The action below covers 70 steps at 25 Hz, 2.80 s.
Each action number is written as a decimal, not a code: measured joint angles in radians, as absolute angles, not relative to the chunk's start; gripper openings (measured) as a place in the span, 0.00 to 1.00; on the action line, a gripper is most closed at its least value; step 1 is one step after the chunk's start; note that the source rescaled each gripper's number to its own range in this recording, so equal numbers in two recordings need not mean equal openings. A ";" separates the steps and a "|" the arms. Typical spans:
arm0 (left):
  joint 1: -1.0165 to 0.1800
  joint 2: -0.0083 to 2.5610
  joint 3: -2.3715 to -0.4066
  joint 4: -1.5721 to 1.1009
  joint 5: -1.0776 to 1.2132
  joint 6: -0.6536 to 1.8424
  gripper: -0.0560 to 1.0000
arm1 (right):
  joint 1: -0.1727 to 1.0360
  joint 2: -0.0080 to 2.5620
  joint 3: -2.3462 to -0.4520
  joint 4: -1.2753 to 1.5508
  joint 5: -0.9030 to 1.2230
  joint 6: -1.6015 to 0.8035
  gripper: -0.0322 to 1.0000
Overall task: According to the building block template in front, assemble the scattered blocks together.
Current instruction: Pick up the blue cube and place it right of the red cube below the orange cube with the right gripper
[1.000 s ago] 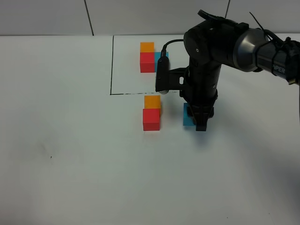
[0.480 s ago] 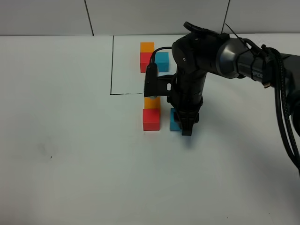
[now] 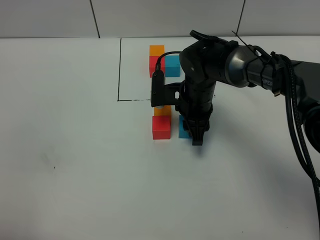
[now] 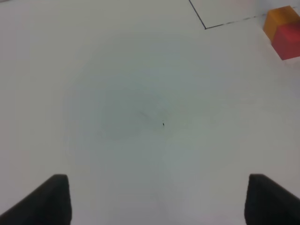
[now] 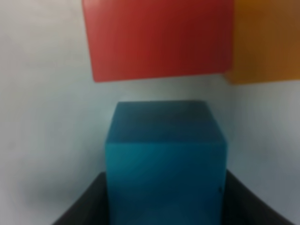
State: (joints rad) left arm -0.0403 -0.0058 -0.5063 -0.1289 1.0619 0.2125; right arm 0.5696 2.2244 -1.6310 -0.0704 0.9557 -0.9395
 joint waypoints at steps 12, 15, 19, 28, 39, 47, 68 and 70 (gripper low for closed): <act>-0.040 -0.006 -0.506 -0.129 1.062 0.213 0.88 | 0.571 2.226 -1.631 -0.068 0.953 -0.956 0.04; -0.040 -0.006 -0.506 -0.129 1.062 0.213 0.88 | 0.573 2.226 -1.631 -0.068 0.951 -0.959 0.04; -0.040 -0.006 -0.506 -0.129 1.062 0.212 0.88 | 0.585 2.230 -1.632 -0.070 0.934 -0.959 0.04; -0.040 -0.006 -0.506 -0.129 1.062 0.212 0.88 | 0.590 2.248 -1.643 -0.069 0.930 -0.961 0.04; -0.040 -0.006 -0.506 -0.129 1.062 0.211 0.88 | 0.590 2.256 -1.652 -0.040 0.915 -0.961 0.04; -0.040 -0.006 -0.506 -0.129 1.062 0.211 0.88 | 0.590 2.256 -1.652 -0.032 0.913 -0.961 0.04; -0.040 -0.006 -0.506 -0.129 1.062 0.211 0.88 | 0.590 2.257 -1.652 -0.014 0.909 -0.961 0.04; -0.040 -0.006 -0.506 -0.129 1.062 0.211 0.88 | 0.590 2.257 -1.652 -0.014 0.909 -0.961 0.04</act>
